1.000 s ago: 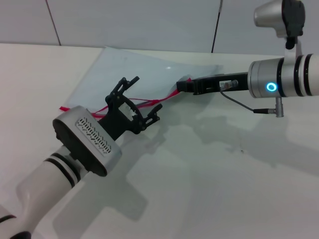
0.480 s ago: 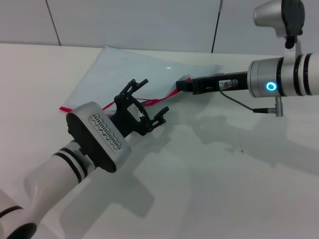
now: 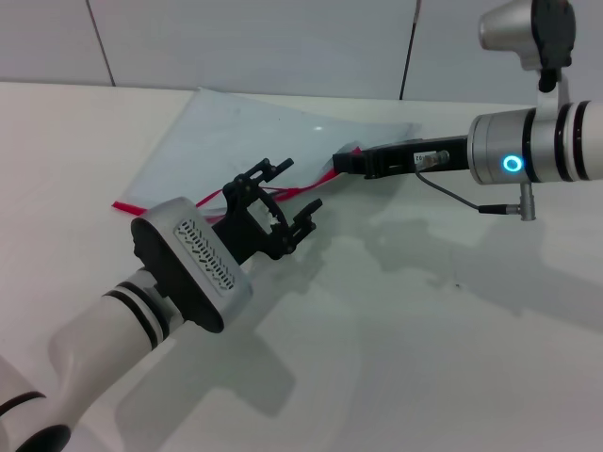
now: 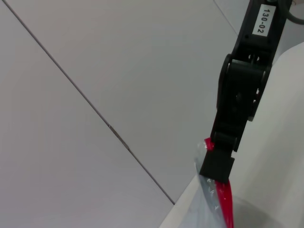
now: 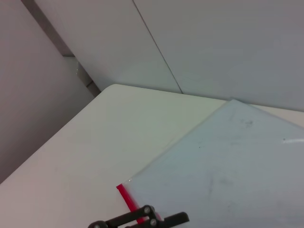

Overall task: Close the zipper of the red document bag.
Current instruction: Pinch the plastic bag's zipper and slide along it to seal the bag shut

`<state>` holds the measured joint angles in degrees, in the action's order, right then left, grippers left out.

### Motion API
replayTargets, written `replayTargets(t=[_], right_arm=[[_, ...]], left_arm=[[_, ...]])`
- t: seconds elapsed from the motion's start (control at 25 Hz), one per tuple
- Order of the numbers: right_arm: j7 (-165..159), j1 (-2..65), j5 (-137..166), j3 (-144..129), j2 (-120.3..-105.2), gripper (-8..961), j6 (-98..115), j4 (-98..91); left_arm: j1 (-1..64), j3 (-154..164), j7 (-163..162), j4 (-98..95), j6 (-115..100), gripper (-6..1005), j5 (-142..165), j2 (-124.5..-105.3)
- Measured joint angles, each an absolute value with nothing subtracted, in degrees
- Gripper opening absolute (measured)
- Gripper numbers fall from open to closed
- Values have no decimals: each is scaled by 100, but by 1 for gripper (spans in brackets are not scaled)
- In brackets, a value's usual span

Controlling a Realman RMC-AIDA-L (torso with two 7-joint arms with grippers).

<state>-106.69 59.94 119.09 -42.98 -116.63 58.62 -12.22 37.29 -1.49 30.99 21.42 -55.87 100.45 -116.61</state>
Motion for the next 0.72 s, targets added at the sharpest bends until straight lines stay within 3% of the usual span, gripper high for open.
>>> replayTargets(t=[0.08, 0.32, 0.52, 0.64, 0.72], right_arm=[[-10669, 5988, 11909, -4298, -11663, 28, 5860, -1222], [-10669, 5989, 11904, -4298, -11663, 28, 5849, -1222], [-10669, 5987, 11906, -4298, -11663, 27, 5828, -1222], [-10669, 5985, 11917, -4298, -11663, 27, 5820, -1222], [-10669, 5984, 11923, -4298, -11663, 27, 5817, -1221]], left_arm=[[3720, -149, 3105, 2144, -5594, 775, 10045, -11661], [3705, -149, 3117, 2145, -5604, 556, 10054, -11666], [3700, -149, 3125, 2145, -5616, 471, 10055, -11672], [3700, -149, 3126, 2145, -5624, 347, 10055, -11672], [3700, -149, 3127, 2145, -5626, 345, 10055, -11672]])
